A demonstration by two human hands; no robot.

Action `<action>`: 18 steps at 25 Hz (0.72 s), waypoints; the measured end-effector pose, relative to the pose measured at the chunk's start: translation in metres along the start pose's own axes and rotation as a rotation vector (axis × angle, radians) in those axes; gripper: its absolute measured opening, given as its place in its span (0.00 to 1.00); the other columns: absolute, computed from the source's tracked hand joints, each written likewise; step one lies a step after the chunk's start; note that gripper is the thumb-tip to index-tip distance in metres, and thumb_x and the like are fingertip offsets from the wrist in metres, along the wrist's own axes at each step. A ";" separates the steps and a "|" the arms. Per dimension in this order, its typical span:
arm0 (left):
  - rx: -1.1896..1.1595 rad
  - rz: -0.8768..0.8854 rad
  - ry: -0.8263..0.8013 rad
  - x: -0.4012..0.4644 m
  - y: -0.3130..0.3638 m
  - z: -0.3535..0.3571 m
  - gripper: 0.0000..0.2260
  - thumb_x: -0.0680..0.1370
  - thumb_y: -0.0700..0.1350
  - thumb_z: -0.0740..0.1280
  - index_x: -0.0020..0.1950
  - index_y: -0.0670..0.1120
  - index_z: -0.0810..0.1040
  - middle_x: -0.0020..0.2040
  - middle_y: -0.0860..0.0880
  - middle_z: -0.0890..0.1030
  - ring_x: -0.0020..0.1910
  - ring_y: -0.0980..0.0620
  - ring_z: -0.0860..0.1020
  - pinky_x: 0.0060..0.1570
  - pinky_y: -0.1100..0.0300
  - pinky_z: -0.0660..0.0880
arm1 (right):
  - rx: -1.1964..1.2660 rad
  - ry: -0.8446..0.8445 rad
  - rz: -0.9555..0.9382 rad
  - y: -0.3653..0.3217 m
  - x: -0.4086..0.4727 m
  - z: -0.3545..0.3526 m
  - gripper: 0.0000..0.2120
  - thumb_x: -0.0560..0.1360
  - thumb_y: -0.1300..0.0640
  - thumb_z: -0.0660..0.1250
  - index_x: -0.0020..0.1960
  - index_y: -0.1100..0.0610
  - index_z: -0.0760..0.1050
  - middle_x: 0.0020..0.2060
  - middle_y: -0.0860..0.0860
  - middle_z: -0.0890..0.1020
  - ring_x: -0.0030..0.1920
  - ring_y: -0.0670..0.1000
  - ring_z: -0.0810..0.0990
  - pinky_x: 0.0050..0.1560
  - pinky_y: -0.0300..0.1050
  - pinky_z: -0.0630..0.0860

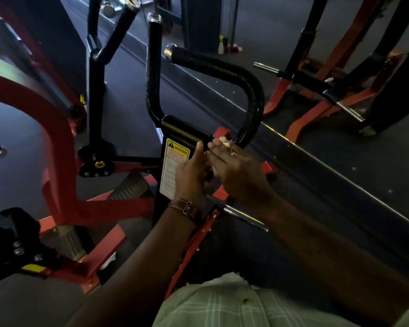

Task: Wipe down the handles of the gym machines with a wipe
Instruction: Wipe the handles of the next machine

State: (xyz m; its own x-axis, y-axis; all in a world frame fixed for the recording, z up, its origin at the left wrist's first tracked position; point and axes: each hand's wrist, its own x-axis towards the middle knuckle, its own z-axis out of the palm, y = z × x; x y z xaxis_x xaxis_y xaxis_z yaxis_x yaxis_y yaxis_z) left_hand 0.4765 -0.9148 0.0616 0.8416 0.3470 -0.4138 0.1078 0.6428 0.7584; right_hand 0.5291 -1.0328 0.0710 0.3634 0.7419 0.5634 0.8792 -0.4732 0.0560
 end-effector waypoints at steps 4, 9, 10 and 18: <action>0.367 0.307 0.167 -0.004 -0.001 0.002 0.07 0.76 0.47 0.74 0.45 0.42 0.84 0.43 0.44 0.86 0.42 0.48 0.84 0.49 0.47 0.82 | 0.618 0.202 0.693 -0.008 -0.037 -0.011 0.15 0.72 0.67 0.67 0.57 0.61 0.83 0.54 0.56 0.85 0.56 0.53 0.84 0.60 0.51 0.80; 1.033 1.072 0.140 0.011 0.009 -0.006 0.13 0.70 0.40 0.78 0.54 0.42 0.84 0.52 0.46 0.79 0.52 0.54 0.75 0.54 0.73 0.70 | 1.530 0.223 1.465 0.017 0.008 0.011 0.13 0.71 0.73 0.68 0.49 0.59 0.83 0.40 0.50 0.85 0.44 0.48 0.83 0.46 0.41 0.78; 1.101 1.130 0.113 0.018 0.014 -0.009 0.15 0.69 0.40 0.78 0.55 0.41 0.84 0.54 0.44 0.77 0.55 0.55 0.71 0.57 0.75 0.67 | 1.549 0.072 1.311 0.025 0.015 0.010 0.15 0.72 0.72 0.68 0.58 0.63 0.81 0.45 0.46 0.84 0.48 0.42 0.82 0.53 0.38 0.78; 1.254 1.141 -0.137 0.058 0.036 -0.033 0.17 0.72 0.54 0.73 0.58 0.49 0.85 0.60 0.48 0.75 0.60 0.52 0.70 0.58 0.53 0.76 | 1.627 -0.538 0.997 0.103 0.042 -0.017 0.19 0.78 0.72 0.55 0.42 0.65 0.84 0.37 0.59 0.85 0.41 0.54 0.86 0.49 0.58 0.83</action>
State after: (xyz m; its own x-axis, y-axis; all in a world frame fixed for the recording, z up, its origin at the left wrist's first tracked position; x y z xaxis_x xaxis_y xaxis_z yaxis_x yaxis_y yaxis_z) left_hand 0.5117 -0.8489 0.0481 0.8098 0.1165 0.5750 -0.2751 -0.7902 0.5476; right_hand 0.6299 -1.0585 0.1147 0.5833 0.7245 -0.3673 -0.3691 -0.1664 -0.9144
